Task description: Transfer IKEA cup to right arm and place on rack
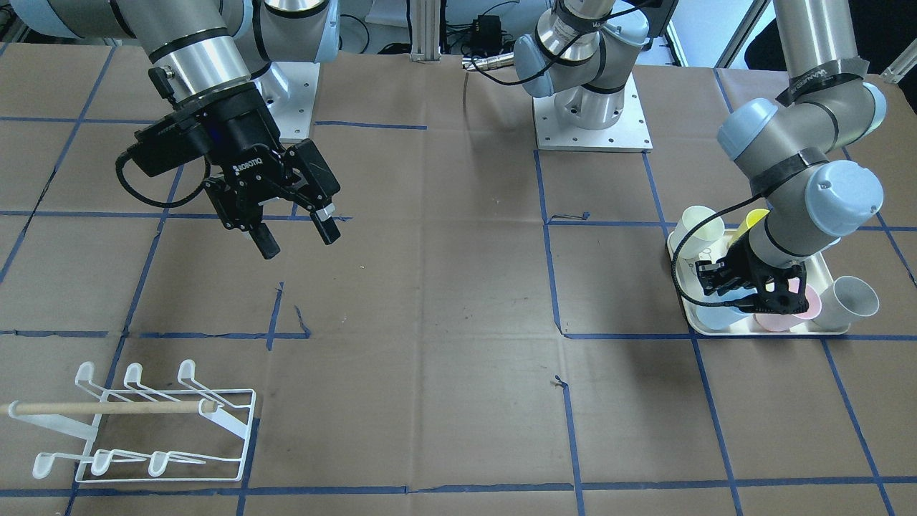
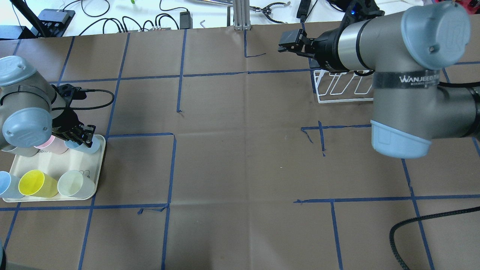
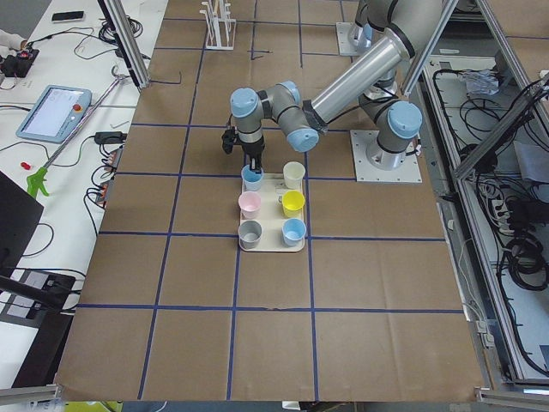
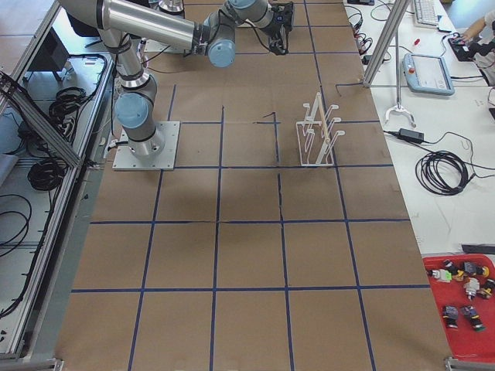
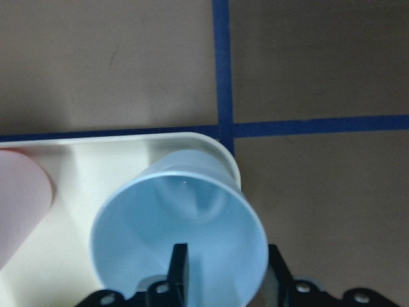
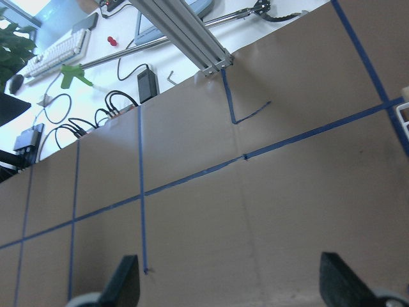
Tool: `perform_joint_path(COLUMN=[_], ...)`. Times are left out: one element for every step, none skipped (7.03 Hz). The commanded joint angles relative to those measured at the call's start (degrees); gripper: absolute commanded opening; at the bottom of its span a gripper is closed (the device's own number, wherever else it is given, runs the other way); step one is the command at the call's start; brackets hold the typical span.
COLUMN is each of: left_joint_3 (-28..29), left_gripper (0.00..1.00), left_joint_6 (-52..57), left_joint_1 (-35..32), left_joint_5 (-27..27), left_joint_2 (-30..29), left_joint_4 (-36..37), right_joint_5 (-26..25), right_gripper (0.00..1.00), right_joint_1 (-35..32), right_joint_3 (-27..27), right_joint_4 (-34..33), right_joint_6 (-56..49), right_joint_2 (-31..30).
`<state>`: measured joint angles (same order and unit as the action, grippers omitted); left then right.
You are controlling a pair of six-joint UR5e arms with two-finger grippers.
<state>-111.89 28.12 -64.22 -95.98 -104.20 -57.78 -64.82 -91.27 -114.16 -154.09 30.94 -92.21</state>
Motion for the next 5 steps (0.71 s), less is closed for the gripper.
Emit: perform_joint_path(left_joint_3=[2.1, 5.4, 9.4, 13.8, 18.6], left_gripper=[0.0, 0.0, 0.0, 0.0, 0.0], left_joint_6=[-0.3, -0.3, -0.6, -0.7, -3.2], left_joint_1=[0.0, -0.1, -0.4, -0.8, -1.1], left_joint_5=[-0.1, -0.2, 0.1, 1.2, 6.1], left_joint_2=[1.1, 2.0, 3.6, 4.3, 4.7], left_joint_4=[-0.1, -2.7, -9.0, -16.2, -24.9], right_joint_5=[4.2, 6.4, 6.5, 6.4, 6.4], right_gripper=[1.0, 1.0, 1.0, 1.0, 1.0], right_joint_1=[0.0, 0.0, 0.0, 0.0, 0.0], right_joint_3=[-4.0, -5.4, -7.7, -11.2, -13.9], right_joint_4=[-11.0, -12.5, -21.3, -30.4, -37.8], right_joint_6=[14.3, 18.6, 24.1, 31.1, 38.4], right_joint_2=[-0.5, -0.6, -0.9, -0.9, -0.9])
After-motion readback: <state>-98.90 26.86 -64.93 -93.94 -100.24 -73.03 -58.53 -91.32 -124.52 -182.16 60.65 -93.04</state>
